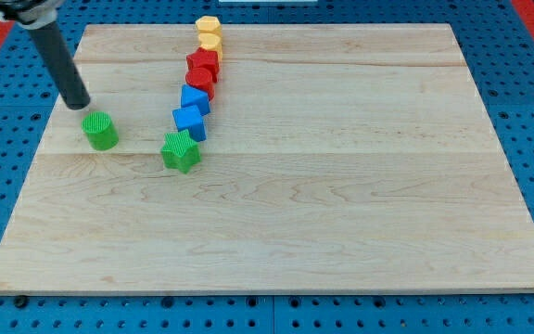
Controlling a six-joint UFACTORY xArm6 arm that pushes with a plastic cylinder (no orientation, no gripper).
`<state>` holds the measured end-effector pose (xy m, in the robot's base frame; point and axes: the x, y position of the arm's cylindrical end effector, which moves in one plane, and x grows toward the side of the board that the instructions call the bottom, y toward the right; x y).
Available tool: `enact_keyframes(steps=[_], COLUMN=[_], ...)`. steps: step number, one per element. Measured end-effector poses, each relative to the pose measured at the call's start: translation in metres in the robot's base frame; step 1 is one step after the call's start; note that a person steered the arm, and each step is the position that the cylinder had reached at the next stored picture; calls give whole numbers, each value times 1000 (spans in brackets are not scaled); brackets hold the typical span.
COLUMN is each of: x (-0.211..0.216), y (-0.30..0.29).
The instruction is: Slide the green circle towards the bottom of green star
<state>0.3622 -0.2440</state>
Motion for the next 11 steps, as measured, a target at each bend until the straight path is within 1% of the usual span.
enact_keyframes(steps=[2,3,4,8,11], x=[25,43,71,127,129], y=[8,22,41,48,79])
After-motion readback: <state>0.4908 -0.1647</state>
